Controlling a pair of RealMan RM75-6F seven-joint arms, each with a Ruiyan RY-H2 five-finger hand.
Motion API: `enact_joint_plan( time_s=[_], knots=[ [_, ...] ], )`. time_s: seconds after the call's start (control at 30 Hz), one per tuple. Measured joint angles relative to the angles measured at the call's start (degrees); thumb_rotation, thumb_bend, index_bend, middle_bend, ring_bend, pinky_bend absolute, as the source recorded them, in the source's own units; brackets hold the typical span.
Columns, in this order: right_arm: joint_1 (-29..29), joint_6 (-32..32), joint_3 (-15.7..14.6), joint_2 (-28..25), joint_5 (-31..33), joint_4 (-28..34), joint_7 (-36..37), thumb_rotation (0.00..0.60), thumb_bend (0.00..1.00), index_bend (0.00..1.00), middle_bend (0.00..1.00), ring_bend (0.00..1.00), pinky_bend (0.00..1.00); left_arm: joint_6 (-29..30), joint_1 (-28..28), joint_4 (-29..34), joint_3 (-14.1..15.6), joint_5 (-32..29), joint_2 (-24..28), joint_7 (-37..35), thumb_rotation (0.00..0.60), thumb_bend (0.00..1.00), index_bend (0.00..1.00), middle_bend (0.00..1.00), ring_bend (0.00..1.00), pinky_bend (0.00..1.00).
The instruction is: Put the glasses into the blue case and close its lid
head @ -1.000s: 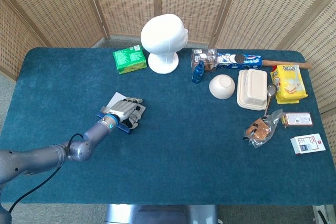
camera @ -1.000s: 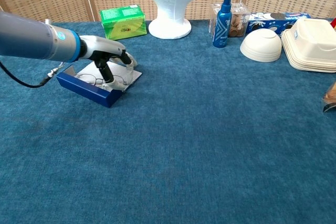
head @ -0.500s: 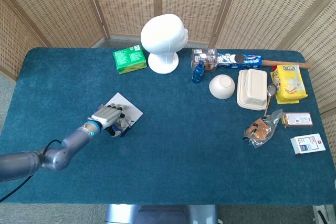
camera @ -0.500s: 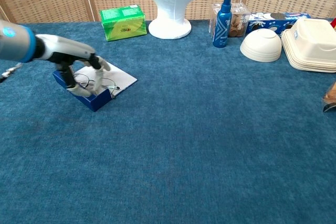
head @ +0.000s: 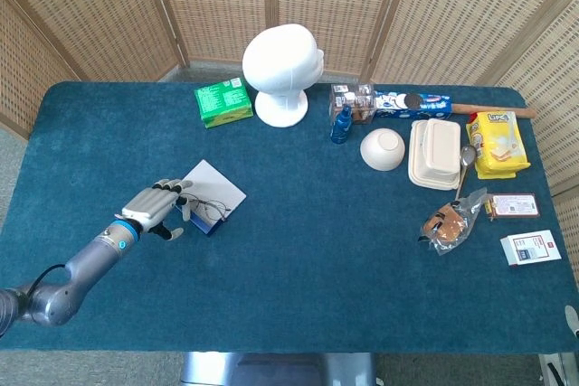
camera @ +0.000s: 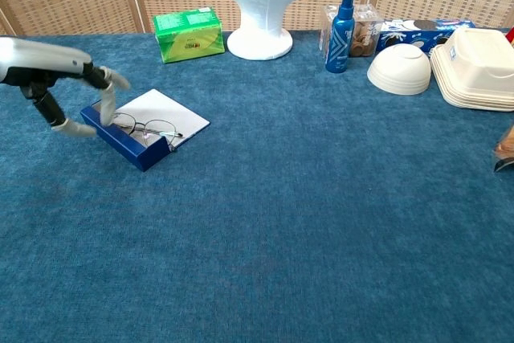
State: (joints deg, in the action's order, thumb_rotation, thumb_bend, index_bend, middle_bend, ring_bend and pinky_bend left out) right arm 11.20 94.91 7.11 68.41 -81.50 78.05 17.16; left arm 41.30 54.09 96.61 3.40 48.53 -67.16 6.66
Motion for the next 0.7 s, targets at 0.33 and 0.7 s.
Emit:
enact_joint_plan(
  time_s=[0.33,0.7],
  knots=[
    [0.04,-0.09,0.12,0.34,0.50,-1.35,1.45,0.585,0.28,0.00,0.13,0.00,0.14,1.10,0.26,-1.37,-2.49,0.86,-4.07,3.68,0.490,0.30,0.38,0.03,0.00,0.00],
    [0.82,0.53,-0.04,0.26,0.95,-1.79,2.10,0.587,0.28,0.00,0.13,0.00,0.14,0.60,4.04,-5.65,-3.22,-6.93,-12.75,11.13,0.492,0.30,0.38,0.03,0.00,0.00]
  ],
)
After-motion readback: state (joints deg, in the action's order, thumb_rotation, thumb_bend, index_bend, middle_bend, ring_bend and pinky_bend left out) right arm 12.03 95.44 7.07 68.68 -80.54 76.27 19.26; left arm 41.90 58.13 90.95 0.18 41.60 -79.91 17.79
